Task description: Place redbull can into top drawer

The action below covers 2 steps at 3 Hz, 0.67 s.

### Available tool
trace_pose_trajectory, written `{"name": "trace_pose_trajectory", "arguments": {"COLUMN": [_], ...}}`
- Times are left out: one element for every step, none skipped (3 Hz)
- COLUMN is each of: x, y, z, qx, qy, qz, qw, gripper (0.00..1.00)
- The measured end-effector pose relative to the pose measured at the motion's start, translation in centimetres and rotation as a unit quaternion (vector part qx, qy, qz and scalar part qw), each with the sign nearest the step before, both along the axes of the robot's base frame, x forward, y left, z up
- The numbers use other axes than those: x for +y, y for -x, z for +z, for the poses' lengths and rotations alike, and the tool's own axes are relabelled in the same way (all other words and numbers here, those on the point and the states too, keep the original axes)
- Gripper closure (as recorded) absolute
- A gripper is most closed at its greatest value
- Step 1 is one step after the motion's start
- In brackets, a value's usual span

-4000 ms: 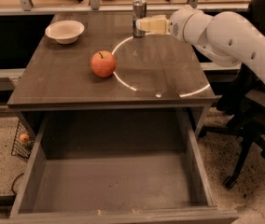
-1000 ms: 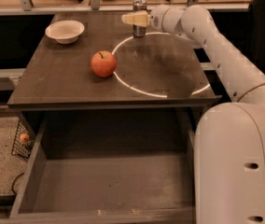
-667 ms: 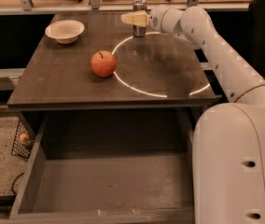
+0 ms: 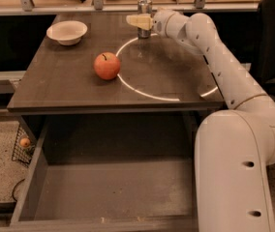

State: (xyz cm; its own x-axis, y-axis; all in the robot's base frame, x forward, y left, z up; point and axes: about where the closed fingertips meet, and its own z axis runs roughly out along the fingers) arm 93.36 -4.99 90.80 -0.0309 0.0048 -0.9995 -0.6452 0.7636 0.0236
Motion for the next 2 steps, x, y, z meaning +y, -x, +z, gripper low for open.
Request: {"name": "trace_pose_trajectory", "arguments": {"x": [0.24, 0.63], "y": [-0.06, -0.07], "z": [-0.01, -0.12], "qx": [0.000, 0.001], "qy": [0.000, 0.000], "qz": [0.001, 0.003], "qw": [1.0000, 1.0000], "gripper": [0.40, 0.65]}}
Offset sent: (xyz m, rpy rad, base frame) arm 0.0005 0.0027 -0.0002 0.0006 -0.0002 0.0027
